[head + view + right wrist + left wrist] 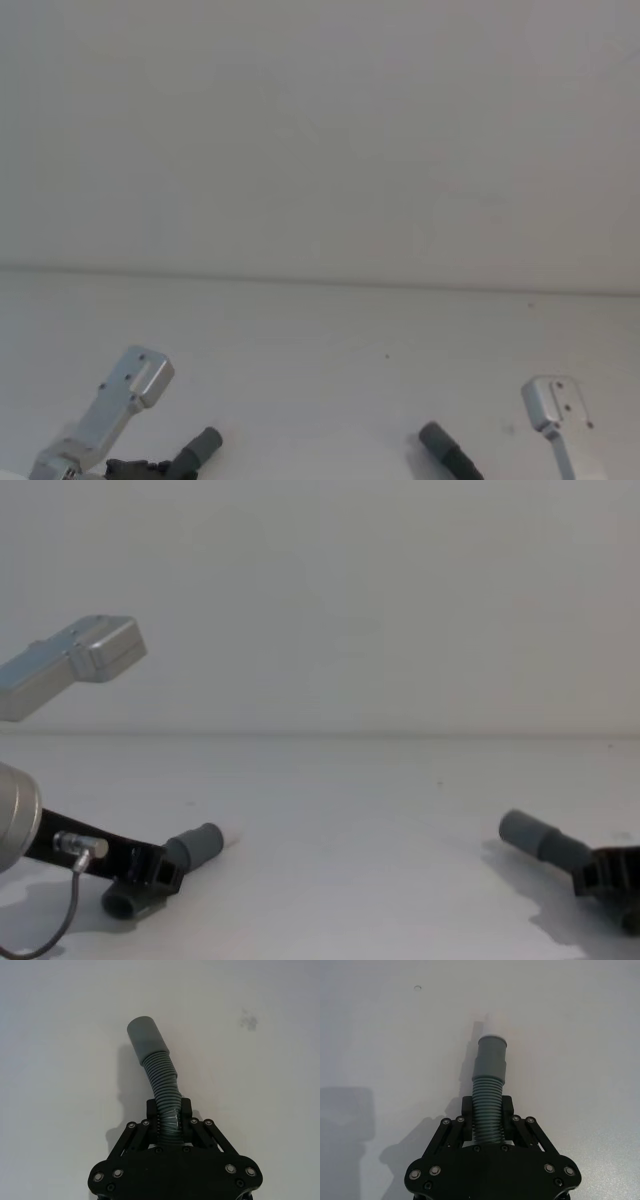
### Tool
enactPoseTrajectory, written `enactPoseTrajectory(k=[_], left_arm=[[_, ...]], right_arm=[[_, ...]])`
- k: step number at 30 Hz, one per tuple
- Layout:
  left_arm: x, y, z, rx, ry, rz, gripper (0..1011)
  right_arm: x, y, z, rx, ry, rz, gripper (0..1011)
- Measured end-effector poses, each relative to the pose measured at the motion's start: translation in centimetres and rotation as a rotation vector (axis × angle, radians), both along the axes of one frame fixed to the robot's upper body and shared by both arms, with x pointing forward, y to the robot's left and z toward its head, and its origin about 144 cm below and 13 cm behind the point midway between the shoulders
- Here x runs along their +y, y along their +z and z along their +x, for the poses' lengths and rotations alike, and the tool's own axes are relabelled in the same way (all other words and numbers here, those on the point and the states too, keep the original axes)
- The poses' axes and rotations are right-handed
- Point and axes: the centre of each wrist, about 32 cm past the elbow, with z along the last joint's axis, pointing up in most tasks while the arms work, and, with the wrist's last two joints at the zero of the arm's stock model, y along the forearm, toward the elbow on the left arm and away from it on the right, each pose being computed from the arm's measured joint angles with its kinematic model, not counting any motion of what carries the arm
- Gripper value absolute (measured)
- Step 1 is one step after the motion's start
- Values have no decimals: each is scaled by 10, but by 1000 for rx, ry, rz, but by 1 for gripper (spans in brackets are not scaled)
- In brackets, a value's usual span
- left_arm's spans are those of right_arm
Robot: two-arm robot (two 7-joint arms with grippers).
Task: Use both hands to pick up one end of the pipe from the table, align the ends, and insert them.
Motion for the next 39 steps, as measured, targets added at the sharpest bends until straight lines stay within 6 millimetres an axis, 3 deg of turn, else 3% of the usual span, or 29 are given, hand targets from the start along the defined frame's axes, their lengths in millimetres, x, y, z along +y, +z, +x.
enactPoseTrajectory(k=[18,39], left_arm=[[8,11,5,-43,-97,43,299],[46,53,13,-201,-349,122,299]], right_arm=[[-30,-3,-17,-225,167,200,233],[-63,-16,-16,-344,378,255,233]])
